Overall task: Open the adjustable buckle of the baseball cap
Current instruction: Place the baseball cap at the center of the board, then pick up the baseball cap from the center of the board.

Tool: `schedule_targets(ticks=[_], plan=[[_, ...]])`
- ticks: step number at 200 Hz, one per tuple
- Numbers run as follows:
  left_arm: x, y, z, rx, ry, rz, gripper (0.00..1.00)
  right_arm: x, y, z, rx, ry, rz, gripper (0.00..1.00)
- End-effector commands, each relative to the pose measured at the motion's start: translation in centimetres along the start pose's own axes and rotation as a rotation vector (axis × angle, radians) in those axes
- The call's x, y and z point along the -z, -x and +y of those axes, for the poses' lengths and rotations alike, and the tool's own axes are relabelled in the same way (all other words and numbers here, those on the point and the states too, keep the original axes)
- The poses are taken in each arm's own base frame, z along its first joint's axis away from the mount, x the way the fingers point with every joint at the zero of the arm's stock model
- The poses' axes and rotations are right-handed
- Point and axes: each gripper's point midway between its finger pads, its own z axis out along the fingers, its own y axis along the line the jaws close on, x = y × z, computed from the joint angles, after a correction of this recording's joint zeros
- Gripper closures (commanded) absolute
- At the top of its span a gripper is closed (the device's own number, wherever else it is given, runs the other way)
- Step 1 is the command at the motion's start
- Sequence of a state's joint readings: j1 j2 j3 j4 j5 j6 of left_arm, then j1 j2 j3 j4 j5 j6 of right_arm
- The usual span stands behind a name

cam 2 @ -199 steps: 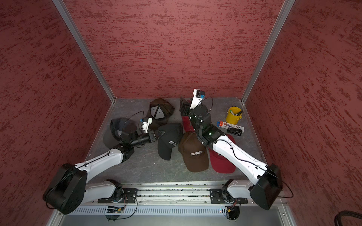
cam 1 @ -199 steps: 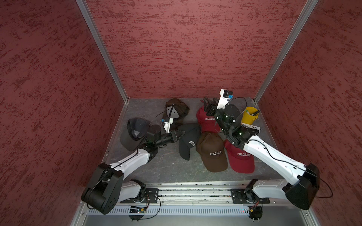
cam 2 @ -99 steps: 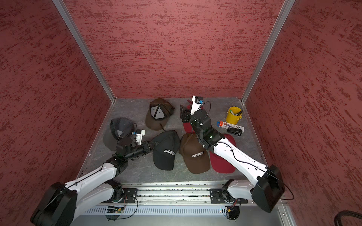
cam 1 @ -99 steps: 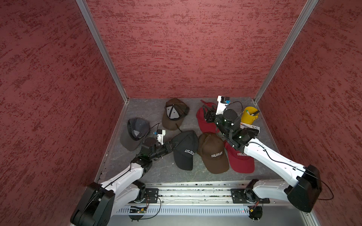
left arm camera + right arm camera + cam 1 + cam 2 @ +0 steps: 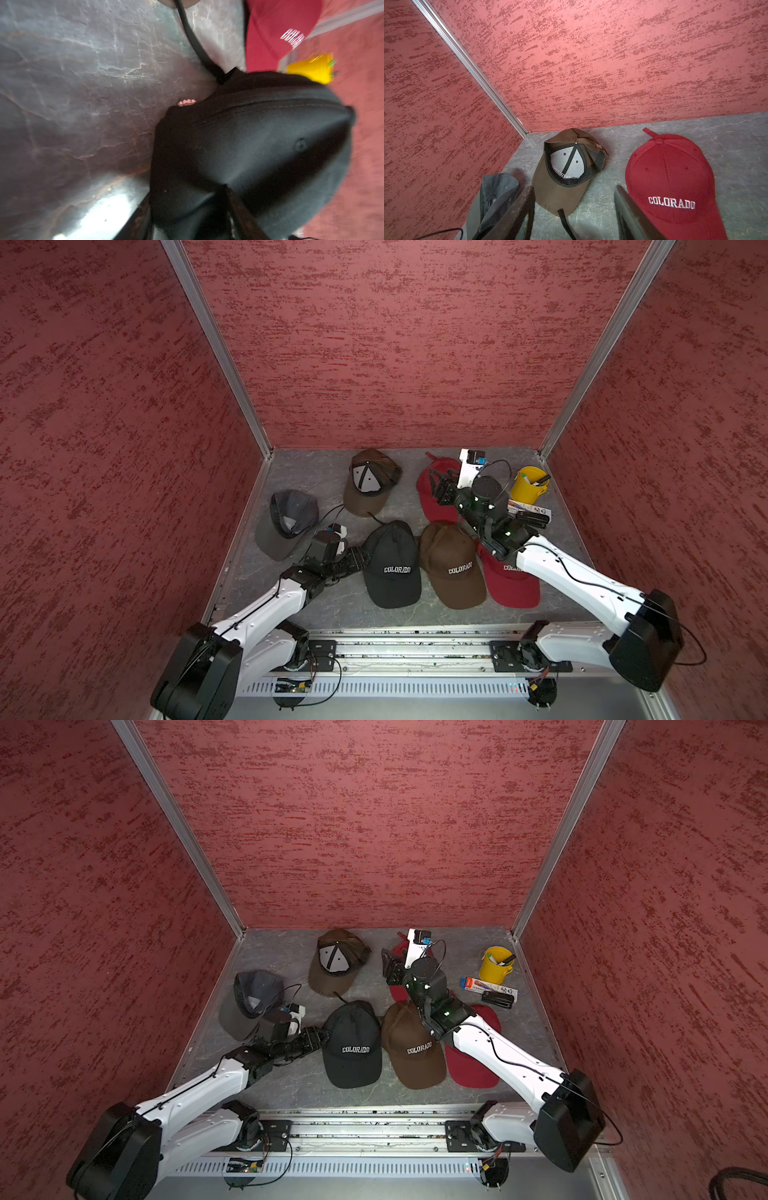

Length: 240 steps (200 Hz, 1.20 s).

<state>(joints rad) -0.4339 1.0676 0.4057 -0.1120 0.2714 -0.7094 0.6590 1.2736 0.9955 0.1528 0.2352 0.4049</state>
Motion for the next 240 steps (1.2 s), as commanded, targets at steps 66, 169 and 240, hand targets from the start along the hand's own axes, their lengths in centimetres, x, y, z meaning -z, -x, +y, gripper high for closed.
schedule_targets(ticks=[66,169,240], plan=[[2.5,2.8,0.4,-0.250,0.389,-0.055,0.14,-1.3,0.3,-0.6,0.019,-0.038,-0.010,0.38],[1.5,19.6,-2.5,-0.359,0.254,-0.128,0.13,-2.9,3.6,-1.0,0.091,-0.106,-0.078,0.35],[-5.3,25.8,-0.6,-0.449,0.238,-0.112,0.17,-2.2,5.2,-2.7,0.120,-0.190,-0.122,0.35]])
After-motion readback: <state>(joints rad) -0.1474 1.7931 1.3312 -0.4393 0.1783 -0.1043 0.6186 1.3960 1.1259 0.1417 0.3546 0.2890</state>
